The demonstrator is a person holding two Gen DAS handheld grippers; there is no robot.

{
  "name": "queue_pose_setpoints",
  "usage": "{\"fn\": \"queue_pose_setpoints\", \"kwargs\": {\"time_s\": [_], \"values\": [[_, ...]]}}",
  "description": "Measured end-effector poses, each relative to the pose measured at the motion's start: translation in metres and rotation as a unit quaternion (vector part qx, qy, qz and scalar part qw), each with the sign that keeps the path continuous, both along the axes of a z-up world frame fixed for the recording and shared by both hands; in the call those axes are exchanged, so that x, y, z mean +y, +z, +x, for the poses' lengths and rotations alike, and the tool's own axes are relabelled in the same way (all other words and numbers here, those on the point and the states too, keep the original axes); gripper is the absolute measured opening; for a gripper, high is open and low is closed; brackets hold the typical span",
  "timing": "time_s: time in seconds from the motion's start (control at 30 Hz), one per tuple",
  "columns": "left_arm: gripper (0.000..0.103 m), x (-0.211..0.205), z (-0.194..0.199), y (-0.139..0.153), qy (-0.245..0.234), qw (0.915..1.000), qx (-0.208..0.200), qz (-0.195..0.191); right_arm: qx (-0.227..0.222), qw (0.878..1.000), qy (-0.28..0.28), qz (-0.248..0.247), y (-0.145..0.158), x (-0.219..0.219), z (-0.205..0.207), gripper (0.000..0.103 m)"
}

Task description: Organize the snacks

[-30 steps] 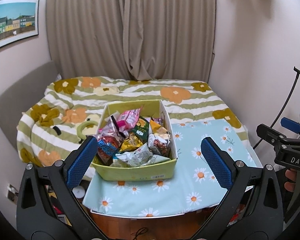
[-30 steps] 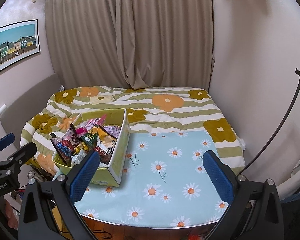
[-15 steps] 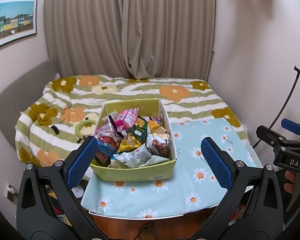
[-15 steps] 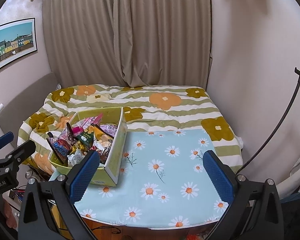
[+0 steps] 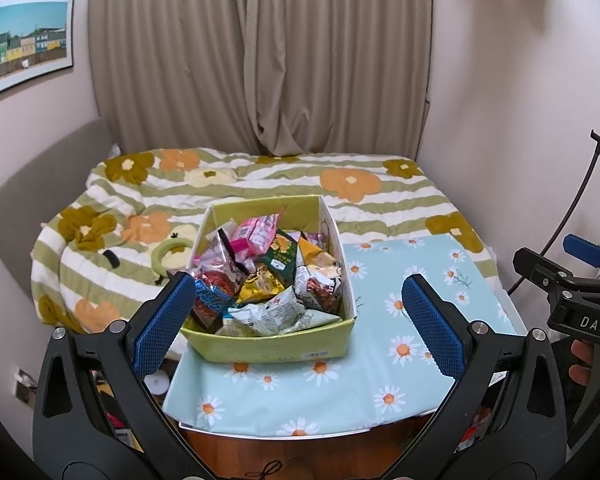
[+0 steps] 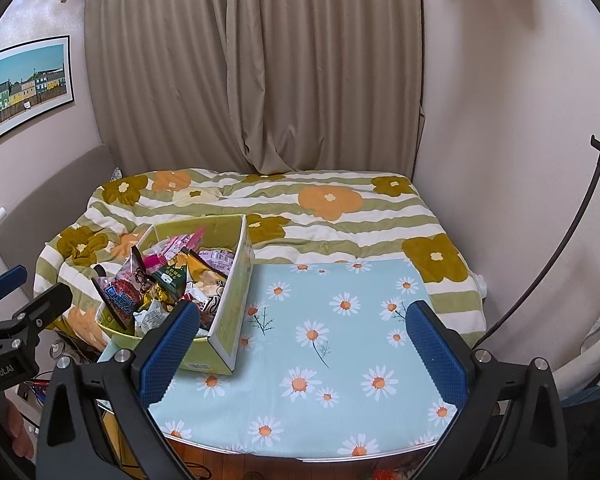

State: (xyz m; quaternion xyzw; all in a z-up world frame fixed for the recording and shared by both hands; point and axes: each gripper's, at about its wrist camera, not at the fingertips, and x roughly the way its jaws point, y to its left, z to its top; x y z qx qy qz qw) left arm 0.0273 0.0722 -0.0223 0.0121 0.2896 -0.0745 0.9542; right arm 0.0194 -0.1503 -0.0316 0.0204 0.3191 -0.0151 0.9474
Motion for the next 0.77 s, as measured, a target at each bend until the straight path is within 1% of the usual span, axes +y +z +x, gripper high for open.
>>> {"fn": "queue_pose_setpoints", "kwargs": {"time_s": [0.3, 0.53, 0.67, 0.77], "values": [[0.102, 0.0023, 0.0009, -0.004, 0.007, 0.9998, 0.0, 0.02, 0.0, 1.0, 0.0, 0.0, 0.0001, 0.0001, 0.0001, 0.103], [0.102, 0.0047, 0.0028, -0.0052, 0.011, 0.9998, 0.003, 0.014, 0.0, 1.0, 0.0, 0.0, 0.0004, -0.0001, 0.0003, 0.103], [0.102, 0.0041, 0.0022, -0.0034, 0.016, 0.9996, -0.008, 0.023, 0.0, 1.0, 0.0, 0.0, 0.0003, 0.0, 0.0008, 0.103], [0.102, 0.0047, 0.0016, -0.0022, 0.017, 0.9996, -0.011, 0.022, 0.001, 1.0, 0.001, 0.0, 0.0005, 0.0009, 0.0006, 0.103]]}}
